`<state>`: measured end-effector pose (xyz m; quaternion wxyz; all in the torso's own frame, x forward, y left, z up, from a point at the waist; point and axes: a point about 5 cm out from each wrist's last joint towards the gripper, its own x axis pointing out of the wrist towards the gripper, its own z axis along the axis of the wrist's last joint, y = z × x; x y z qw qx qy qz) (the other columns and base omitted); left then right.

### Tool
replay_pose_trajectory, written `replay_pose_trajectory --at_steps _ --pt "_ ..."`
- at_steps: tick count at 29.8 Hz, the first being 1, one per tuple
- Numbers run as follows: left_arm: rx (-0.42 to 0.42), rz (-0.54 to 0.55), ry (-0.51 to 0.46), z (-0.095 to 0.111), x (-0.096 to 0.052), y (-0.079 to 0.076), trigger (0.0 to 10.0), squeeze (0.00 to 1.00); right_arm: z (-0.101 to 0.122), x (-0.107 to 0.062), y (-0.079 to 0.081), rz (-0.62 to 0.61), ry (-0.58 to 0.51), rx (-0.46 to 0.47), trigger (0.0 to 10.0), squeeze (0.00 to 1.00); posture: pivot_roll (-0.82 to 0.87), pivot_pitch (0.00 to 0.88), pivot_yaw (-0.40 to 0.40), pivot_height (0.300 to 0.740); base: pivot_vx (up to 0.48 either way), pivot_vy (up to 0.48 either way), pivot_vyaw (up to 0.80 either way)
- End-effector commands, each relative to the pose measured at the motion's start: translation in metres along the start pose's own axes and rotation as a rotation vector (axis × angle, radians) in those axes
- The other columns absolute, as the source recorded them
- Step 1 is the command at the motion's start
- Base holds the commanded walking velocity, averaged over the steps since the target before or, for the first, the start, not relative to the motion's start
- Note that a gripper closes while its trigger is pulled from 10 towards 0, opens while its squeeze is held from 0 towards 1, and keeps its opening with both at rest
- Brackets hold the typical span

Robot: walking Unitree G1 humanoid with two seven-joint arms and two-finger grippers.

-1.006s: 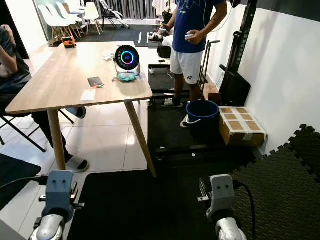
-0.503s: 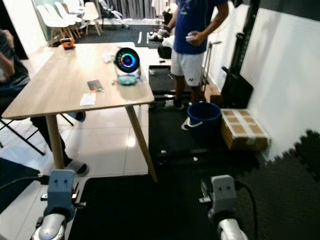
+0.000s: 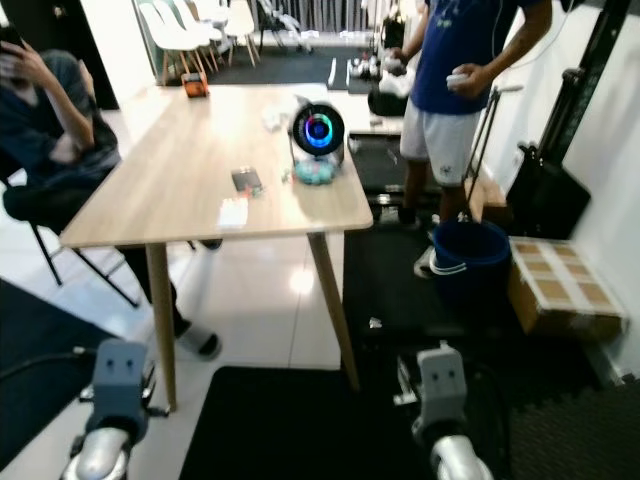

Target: Hang keys on a hook

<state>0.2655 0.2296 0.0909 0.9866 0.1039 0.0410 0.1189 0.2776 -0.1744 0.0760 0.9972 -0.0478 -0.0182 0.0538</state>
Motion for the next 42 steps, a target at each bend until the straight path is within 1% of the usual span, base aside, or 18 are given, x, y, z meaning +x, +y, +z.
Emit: replay_pose_trajectory --at_steps 1,10,29,33,34,35,36,37,38,39,40,41,42 --pt "0.017 0.003 0.026 -0.007 -0.003 0.003 10.0 0.0 -0.007 -0.005 0.003 0.003 0.025 0.012 10.0 0.0 0.08 0.121 0.021 0.74 0.304 0.0 0.0" --pt "0.016 0.004 0.026 -0.007 -0.003 0.002 10.0 0.0 -0.006 -0.005 0.003 -0.001 0.024 0.022 10.0 0.0 0.07 0.12 0.021 0.74 0.292 0.0 0.0" --pt "0.017 0.001 0.027 -0.007 -0.001 0.002 10.0 0.0 -0.006 -0.004 0.003 0.0 0.021 0.022 10.0 0.0 0.07 0.114 0.022 0.74 0.281 0.0 -0.61" --pt "0.016 0.002 0.027 -0.007 -0.001 0.002 10.0 0.0 -0.006 -0.004 0.002 0.0 0.018 0.021 10.0 0.0 0.07 0.114 0.022 0.74 0.281 0.0 0.0" --pt "-0.011 0.014 0.035 -0.007 -0.001 0.003 10.0 0.0 -0.004 -0.003 0.002 0.003 0.012 0.011 10.0 0.0 0.07 0.113 0.022 0.74 0.277 0.0 0.0" --pt "-0.011 0.014 0.035 -0.007 -0.001 0.003 10.0 0.0 -0.004 -0.003 0.002 0.003 0.012 0.011 10.0 0.0 0.07 0.113 0.022 0.74 0.277 0.0 0.0" --pt "-0.056 0.035 0.045 -0.006 0.0 0.005 10.0 0.0 -0.002 -0.002 0.001 0.006 0.002 -0.001 10.0 0.0 0.07 0.114 0.022 0.74 0.277 0.0 0.0" --pt "-0.056 0.035 0.045 -0.006 0.0 0.005 10.0 0.0 -0.002 -0.002 0.001 0.006 0.002 -0.001 10.0 0.0 0.07 0.114 0.022 0.74 0.277 0.0 0.0" --pt "-0.085 0.049 0.044 -0.003 0.002 0.007 10.0 0.0 0.0 -0.001 0.0 0.006 -0.005 -0.009 10.0 0.0 0.07 0.113 0.021 0.74 0.281 0.0 0.0" --pt "-0.085 0.049 0.044 -0.003 0.002 0.007 10.0 0.0 0.0 -0.001 0.0 0.006 -0.005 -0.009 10.0 0.0 0.07 0.113 0.021 0.74 0.281 0.0 0.0" --pt "-0.112 0.059 0.036 0.0 0.003 0.009 10.0 0.0 0.002 0.0 -0.001 0.004 -0.012 -0.013 10.0 0.0 0.07 0.113 0.02 0.74 0.277 0.0 0.0" --pt "-0.124 0.06 0.016 0.006 0.006 0.01 10.0 0.0 0.004 0.002 -0.003 0.001 -0.017 -0.014 10.0 0.0 0.07 0.114 0.019 0.74 0.281 0.0 0.0" --pt "-0.124 0.06 0.016 0.006 0.006 0.01 10.0 0.0 0.004 0.002 -0.003 0.001 -0.017 -0.014 10.0 0.0 0.07 0.114 0.019 0.74 0.281 0.0 0.0"
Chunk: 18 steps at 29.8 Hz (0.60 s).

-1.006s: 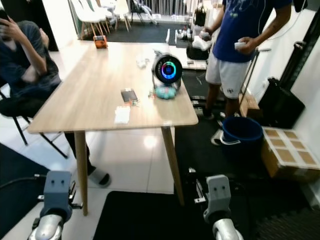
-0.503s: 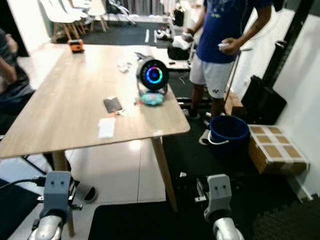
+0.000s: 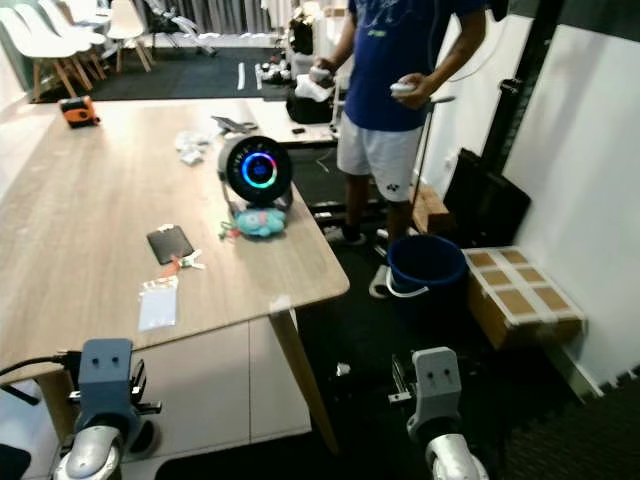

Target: Hang keys on a hook

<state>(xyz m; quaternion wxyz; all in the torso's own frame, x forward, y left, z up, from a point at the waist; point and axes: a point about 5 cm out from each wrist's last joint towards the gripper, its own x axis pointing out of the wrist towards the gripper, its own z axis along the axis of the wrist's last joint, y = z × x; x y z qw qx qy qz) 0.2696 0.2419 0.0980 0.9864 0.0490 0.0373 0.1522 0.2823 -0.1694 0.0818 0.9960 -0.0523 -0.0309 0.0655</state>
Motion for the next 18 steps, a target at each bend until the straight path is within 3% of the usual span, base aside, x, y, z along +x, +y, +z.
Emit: replay_pose_trajectory --at_steps 1,9,18 --pt "-0.026 -0.005 -0.017 0.007 0.001 -0.002 10.0 0.0 -0.002 -0.003 -0.008 -0.025 0.007 -0.006 10.0 0.0 0.08 0.114 0.019 0.74 0.277 0.0 0.0" --pt "-0.068 0.014 -0.122 0.042 0.014 0.004 10.0 0.0 -0.003 -0.003 -0.01 -0.03 0.009 -0.008 10.0 0.0 0.08 0.116 0.021 0.74 0.277 0.0 0.0" --pt "-0.039 -0.025 -0.108 0.039 0.011 -0.004 10.0 0.0 -0.005 -0.005 -0.01 -0.038 0.016 -0.01 10.0 0.0 0.07 0.119 0.028 0.74 0.278 0.0 0.0"
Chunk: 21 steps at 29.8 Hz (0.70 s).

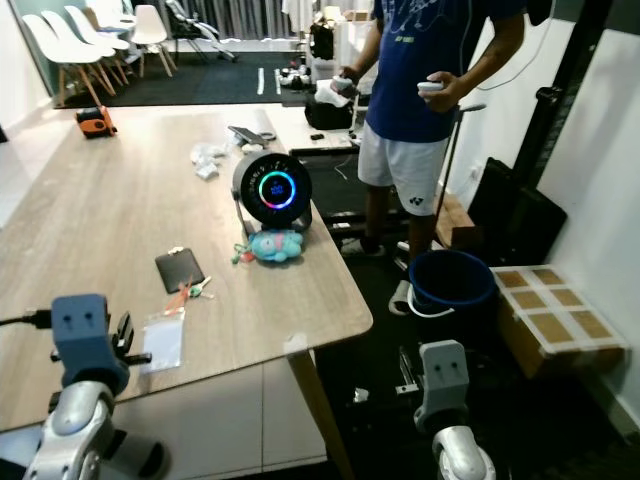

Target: Hang keys on a hook

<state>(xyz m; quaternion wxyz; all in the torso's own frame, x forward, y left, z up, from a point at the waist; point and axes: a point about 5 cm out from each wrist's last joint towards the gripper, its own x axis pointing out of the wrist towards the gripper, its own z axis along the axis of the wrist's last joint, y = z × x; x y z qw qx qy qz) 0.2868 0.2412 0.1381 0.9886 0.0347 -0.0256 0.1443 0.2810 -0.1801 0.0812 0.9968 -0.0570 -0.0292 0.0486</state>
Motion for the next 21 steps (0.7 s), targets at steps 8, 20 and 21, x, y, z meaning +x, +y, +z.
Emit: replay_pose_trajectory --at_steps 8,20,21 --pt "0.021 -0.068 0.01 0.0 -0.007 -0.016 10.0 0.0 -0.004 -0.003 0.0 -0.006 0.012 0.001 10.0 0.0 0.07 0.12 0.027 0.74 0.27 0.0 0.0" --pt "0.022 -0.283 0.085 0.021 -0.016 -0.038 10.0 0.0 -0.003 -0.003 -0.003 -0.009 0.01 -0.007 10.0 0.0 0.07 0.125 0.025 0.74 0.0 0.0 0.0" --pt "0.012 -0.295 0.082 0.024 -0.016 -0.041 10.0 0.0 -0.003 -0.003 -0.003 -0.009 0.01 -0.008 10.0 0.0 0.07 0.125 0.025 0.74 0.0 0.0 0.0"
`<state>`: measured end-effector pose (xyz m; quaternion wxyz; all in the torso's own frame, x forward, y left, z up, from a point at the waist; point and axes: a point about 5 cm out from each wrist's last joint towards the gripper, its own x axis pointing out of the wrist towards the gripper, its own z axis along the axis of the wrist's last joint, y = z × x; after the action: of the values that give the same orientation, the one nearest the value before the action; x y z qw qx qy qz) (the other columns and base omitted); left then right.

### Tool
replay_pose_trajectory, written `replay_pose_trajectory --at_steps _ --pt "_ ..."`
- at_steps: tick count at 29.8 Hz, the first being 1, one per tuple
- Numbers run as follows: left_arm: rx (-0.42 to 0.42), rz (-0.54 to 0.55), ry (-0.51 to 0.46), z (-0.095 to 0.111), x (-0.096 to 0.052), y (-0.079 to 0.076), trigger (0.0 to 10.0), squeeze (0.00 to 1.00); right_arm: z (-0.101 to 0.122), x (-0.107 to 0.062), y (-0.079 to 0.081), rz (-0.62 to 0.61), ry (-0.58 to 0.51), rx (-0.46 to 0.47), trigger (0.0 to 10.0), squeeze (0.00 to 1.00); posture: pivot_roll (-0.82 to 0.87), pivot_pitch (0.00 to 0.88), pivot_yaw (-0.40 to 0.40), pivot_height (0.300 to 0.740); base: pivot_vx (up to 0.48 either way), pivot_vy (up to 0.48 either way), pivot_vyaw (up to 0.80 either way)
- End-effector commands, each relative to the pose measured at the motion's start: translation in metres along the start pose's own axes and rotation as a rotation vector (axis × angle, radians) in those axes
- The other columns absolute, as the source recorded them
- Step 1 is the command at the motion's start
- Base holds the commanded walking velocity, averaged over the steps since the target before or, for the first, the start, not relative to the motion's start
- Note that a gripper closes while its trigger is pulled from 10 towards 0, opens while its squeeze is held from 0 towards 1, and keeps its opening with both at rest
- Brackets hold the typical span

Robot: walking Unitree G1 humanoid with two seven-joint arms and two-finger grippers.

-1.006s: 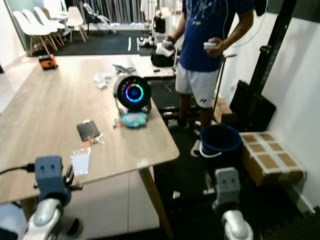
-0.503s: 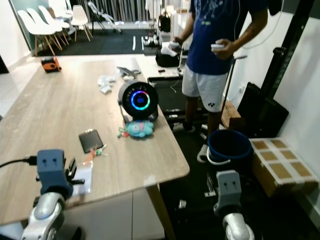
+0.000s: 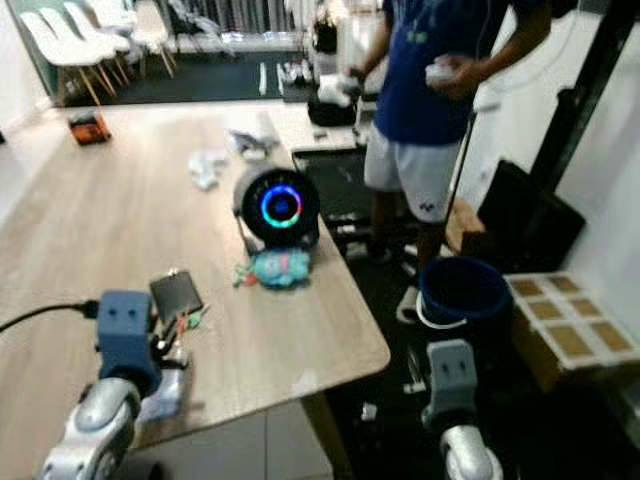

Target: Hang keys on a hook

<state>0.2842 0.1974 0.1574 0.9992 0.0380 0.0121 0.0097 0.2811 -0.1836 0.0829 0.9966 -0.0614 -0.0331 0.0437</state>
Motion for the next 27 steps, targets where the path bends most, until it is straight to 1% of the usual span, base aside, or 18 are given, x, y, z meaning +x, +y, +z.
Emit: replay_pose_trajectory --at_steps 1,2,4,7,9,10,14,21,25,27 --pt "-0.004 -0.029 0.014 0.002 -0.003 -0.003 10.0 0.0 -0.004 -0.003 0.0 0.001 0.017 0.001 10.0 0.0 0.07 0.125 0.025 0.74 0.0 0.0 0.0" --pt "0.022 -0.048 0.001 0.009 -0.002 -0.008 10.0 0.0 -0.004 -0.003 0.0 0.001 0.016 -0.001 10.0 0.0 0.08 0.126 0.025 0.74 0.0 0.0 0.0" --pt "0.041 -0.057 -0.002 0.013 -0.001 -0.013 10.0 0.0 -0.003 -0.002 -0.001 0.0 0.016 -0.002 10.0 0.0 0.08 0.126 0.025 0.74 0.0 0.0 0.0" --pt "0.134 -0.065 0.02 0.013 0.002 -0.019 10.0 0.0 -0.003 -0.001 -0.002 -0.003 0.015 -0.004 10.0 0.0 0.07 0.129 0.025 0.74 0.0 0.0 0.0" --pt "0.148 -0.066 0.028 0.013 0.003 -0.021 10.0 0.0 -0.003 -0.001 -0.002 -0.003 0.014 -0.005 10.0 0.0 0.07 0.129 0.025 0.74 0.0 0.0 0.0" --pt "0.172 -0.077 0.052 0.012 0.003 -0.023 10.0 0.0 -0.003 -0.001 -0.003 -0.005 0.013 -0.006 10.0 0.0 0.07 0.13 0.028 0.74 0.0 0.0 0.0" --pt "0.188 -0.087 0.078 0.013 0.003 -0.025 10.0 0.0 -0.003 -0.002 -0.004 -0.009 0.015 -0.006 10.0 0.0 0.07 0.131 0.029 0.74 0.0 0.0 0.0" --pt "0.187 -0.03 0.126 0.012 0.011 -0.031 10.0 0.0 -0.003 -0.002 -0.002 -0.008 0.016 -0.003 10.0 0.0 0.07 0.131 0.03 0.74 0.0 0.0 0.0" --pt "0.18 0.006 0.172 0.006 0.016 -0.028 10.0 0.0 -0.002 -0.001 -0.002 -0.008 0.013 -0.003 10.0 0.0 0.07 0.141 0.028 0.74 0.0 0.0 0.0" --pt "0.179 0.009 0.176 0.005 0.017 -0.027 10.0 0.0 -0.002 -0.001 -0.002 -0.007 0.012 -0.003 10.0 0.0 0.07 0.141 0.028 0.74 0.0 0.0 0.0"
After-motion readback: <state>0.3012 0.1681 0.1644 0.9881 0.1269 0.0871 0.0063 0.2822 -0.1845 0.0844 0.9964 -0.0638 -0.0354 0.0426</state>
